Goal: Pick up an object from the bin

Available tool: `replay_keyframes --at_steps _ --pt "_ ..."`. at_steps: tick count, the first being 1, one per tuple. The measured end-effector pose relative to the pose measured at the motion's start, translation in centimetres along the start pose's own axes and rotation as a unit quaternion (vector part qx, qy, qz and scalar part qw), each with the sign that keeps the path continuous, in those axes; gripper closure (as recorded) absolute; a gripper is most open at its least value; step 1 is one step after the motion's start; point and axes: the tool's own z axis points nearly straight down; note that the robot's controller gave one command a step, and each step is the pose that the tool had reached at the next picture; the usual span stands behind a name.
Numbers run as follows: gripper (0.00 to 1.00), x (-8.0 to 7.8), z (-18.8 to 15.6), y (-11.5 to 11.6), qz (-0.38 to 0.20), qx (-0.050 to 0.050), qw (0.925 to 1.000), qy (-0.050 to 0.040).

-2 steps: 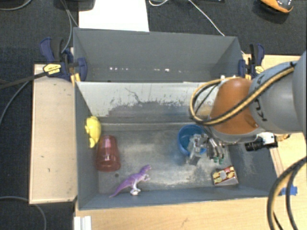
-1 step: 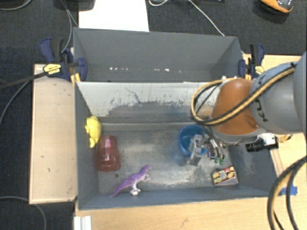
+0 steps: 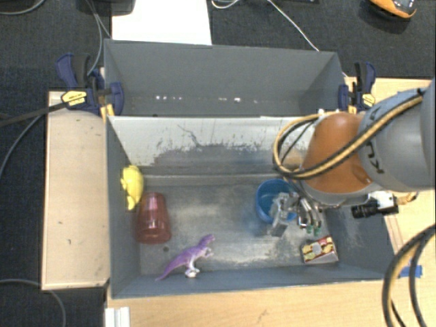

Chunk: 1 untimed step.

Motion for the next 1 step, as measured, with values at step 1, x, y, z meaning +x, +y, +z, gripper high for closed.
replay_keyframes --at_steps 1 --pt "1.0 0.07 -0.04 0.0 0.001 0.0 1.0 -0.001"
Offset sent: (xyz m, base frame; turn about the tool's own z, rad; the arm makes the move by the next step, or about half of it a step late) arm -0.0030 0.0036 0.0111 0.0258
